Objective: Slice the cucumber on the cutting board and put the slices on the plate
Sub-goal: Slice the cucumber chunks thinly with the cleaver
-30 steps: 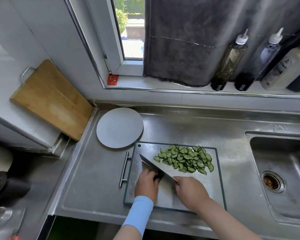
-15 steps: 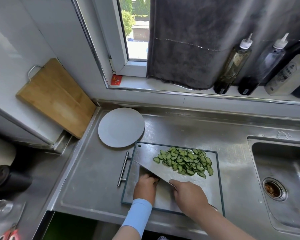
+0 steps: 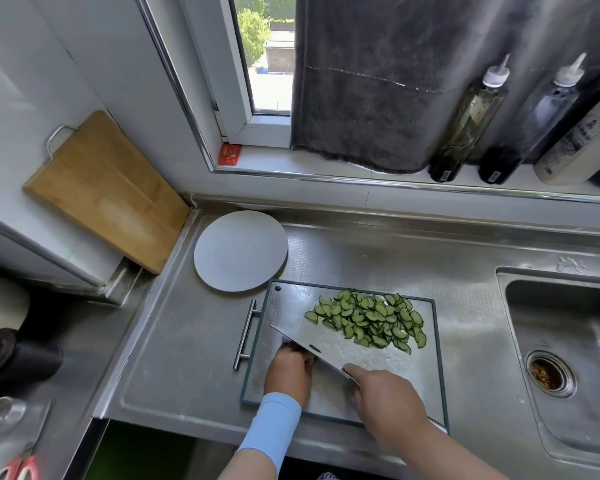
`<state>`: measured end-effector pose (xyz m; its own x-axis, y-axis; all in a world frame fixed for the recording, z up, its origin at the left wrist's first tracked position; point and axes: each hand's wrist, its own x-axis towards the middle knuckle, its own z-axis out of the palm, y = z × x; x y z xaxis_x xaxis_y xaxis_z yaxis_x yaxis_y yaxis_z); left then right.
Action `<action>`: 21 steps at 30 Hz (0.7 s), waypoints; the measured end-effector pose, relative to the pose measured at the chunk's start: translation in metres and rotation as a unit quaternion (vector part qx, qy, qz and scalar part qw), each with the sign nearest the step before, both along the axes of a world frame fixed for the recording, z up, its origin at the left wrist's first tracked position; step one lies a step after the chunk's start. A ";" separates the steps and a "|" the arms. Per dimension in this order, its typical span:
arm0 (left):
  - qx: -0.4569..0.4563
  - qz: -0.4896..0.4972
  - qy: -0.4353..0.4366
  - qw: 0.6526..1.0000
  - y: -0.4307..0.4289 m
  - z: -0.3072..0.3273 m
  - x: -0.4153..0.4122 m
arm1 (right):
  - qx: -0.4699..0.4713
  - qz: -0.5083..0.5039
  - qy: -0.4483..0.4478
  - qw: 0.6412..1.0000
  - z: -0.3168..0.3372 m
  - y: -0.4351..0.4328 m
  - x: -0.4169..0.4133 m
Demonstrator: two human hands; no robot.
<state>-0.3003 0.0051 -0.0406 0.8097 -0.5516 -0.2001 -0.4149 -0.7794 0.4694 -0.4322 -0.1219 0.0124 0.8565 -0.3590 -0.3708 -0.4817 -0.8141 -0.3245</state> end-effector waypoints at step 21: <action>-0.008 0.007 0.020 1.000 -0.003 0.008 0.001 | 0.050 -0.009 0.008 0.999 -0.002 -0.005 0.007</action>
<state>-0.2991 0.0023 -0.0329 0.8089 -0.5436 -0.2242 -0.3847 -0.7776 0.4973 -0.4251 -0.1266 0.0100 0.8443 -0.3347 -0.4184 -0.5011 -0.7698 -0.3955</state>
